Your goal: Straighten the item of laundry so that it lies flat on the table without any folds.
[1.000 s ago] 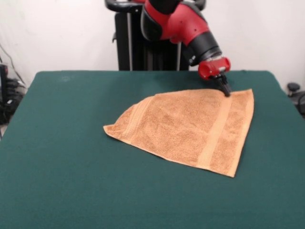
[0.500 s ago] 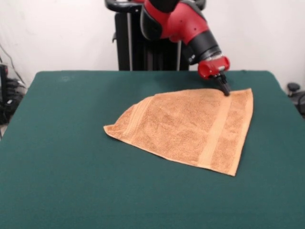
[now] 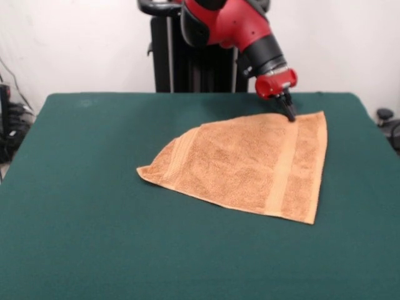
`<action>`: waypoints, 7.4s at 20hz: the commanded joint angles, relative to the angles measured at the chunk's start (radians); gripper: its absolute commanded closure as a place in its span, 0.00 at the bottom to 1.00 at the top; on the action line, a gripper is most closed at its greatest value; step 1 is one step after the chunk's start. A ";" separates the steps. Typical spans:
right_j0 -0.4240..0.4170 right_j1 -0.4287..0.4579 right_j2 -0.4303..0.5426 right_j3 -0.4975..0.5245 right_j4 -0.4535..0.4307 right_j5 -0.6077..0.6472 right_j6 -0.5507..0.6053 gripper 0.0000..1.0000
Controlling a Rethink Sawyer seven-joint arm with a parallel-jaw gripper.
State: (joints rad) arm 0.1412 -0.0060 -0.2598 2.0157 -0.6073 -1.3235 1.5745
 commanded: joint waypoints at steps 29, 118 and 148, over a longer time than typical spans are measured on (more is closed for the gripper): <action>-0.048 0.013 0.151 0.022 -0.022 0.171 0.173 1.00; -0.473 -0.558 0.491 -0.047 0.065 1.065 0.160 1.00; -0.406 -0.411 0.414 -0.130 0.140 0.742 0.132 1.00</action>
State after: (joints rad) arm -0.3150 -0.5156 0.1658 2.0210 -0.5274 -0.6023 1.5756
